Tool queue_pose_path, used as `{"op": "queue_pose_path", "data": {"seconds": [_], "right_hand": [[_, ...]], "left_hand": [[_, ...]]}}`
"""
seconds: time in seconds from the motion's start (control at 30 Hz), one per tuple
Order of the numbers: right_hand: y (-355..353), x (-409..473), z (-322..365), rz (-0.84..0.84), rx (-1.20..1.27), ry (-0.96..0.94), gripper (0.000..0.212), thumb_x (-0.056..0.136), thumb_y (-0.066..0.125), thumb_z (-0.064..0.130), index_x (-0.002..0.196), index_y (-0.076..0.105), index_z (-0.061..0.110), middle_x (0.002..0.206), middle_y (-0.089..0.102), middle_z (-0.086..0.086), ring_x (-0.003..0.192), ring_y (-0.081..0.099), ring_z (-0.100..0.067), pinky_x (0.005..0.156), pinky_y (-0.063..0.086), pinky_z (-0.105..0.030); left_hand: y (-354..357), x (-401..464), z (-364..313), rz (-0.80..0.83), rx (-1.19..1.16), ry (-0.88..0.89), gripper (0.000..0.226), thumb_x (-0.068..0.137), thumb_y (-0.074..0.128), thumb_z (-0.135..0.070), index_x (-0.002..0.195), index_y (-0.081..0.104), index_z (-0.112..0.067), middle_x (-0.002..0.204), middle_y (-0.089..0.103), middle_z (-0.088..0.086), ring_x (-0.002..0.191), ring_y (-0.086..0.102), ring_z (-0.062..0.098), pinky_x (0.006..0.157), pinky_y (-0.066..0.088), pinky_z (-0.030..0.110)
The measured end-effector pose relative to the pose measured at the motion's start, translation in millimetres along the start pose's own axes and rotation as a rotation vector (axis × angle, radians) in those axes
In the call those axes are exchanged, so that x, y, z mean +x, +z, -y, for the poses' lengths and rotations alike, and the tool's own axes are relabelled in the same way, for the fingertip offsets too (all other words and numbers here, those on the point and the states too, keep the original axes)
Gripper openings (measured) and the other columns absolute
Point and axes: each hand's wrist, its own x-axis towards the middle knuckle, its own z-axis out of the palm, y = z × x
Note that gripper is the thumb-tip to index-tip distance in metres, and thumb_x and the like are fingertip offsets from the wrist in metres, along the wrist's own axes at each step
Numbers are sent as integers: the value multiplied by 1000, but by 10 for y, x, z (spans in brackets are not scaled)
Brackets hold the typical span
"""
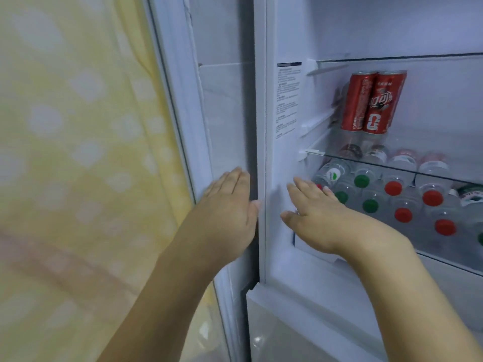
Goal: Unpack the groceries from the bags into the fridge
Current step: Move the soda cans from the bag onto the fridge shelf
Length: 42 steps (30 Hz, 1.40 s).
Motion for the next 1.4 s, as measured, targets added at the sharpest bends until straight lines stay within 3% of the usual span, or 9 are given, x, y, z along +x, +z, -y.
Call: {"op": "queue_pose_path", "data": {"seconds": [0.2,0.73,1.4], "right_hand": [[50,-85,508,18,-23,-136,64,105,23,39,155,-10,16,161,-21,0,149,-17,-15,118,-10,-33],[355,-399,1783,88,-72,-576,65,105,24,38,155,-12,17,159,-26,2,148,-20,-13,118,-11,-33],[746,-1424,3074,130,-119,-909,65,105,24,38,155,-10,16,160,-24,1,148,-18,-13,119,-10,-33]], "left_hand": [[-239,-528,260,-66,42,-97,60,105,27,-36,156,5,-13,165,2,2,151,-1,12,120,-1,27],[-902,-1927,514,-110,182,-530,60,105,20,-40,156,-4,-21,164,-10,-8,149,-9,4,115,-7,19],[-1348,-3639,617,-134,256,-938,61,105,22,-40,157,-4,-18,164,-9,-4,150,-7,10,116,-5,23]]}}
